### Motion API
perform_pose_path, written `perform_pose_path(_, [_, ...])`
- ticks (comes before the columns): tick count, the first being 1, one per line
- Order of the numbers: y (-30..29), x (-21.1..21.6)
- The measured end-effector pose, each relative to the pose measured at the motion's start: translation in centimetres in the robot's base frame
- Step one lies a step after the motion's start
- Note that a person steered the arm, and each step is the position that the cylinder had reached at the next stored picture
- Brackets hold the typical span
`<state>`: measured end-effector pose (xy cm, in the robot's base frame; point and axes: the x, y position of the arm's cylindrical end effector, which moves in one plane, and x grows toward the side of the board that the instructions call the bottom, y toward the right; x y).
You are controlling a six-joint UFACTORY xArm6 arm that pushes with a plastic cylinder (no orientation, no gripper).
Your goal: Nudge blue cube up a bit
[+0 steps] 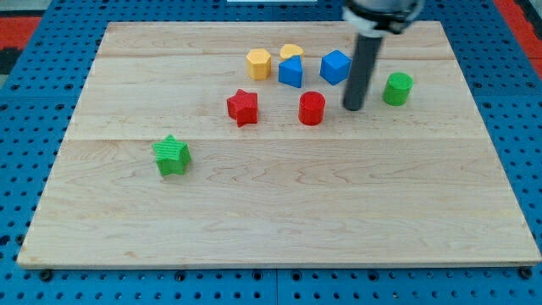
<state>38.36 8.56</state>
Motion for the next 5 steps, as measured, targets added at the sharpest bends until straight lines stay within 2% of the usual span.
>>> perform_pose_path(1, [-6.5,0.6])
perform_pose_path(2, [-9.2,0.6])
perform_pose_path(3, [-4.6,-2.5])
perform_pose_path(4, [-7.4,-3.3])
perform_pose_path(5, [-0.2,-3.9])
